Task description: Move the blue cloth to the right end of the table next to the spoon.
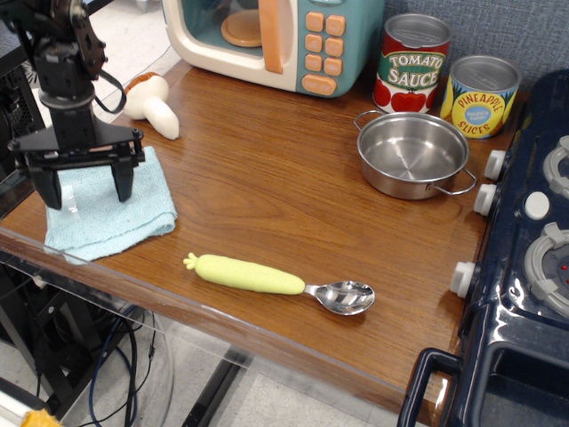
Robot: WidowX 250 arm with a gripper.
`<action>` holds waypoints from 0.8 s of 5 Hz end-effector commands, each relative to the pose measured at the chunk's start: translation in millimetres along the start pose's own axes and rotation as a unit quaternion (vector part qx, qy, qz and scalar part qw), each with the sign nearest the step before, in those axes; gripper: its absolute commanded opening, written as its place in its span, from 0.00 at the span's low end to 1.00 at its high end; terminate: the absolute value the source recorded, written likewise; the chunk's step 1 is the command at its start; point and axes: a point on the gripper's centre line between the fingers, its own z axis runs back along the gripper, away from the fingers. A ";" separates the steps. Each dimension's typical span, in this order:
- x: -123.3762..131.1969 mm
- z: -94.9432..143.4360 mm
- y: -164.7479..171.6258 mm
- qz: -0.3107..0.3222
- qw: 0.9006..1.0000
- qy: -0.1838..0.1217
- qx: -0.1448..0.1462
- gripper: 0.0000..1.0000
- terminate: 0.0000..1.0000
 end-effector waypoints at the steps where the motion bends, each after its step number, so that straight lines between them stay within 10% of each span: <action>1: -5.5 -0.9 -17.2 0.001 0.998 -0.008 -0.056 1.00 0.00; 4: -32.7 -6.0 -77.8 -0.045 0.996 0.007 -0.082 1.00 0.00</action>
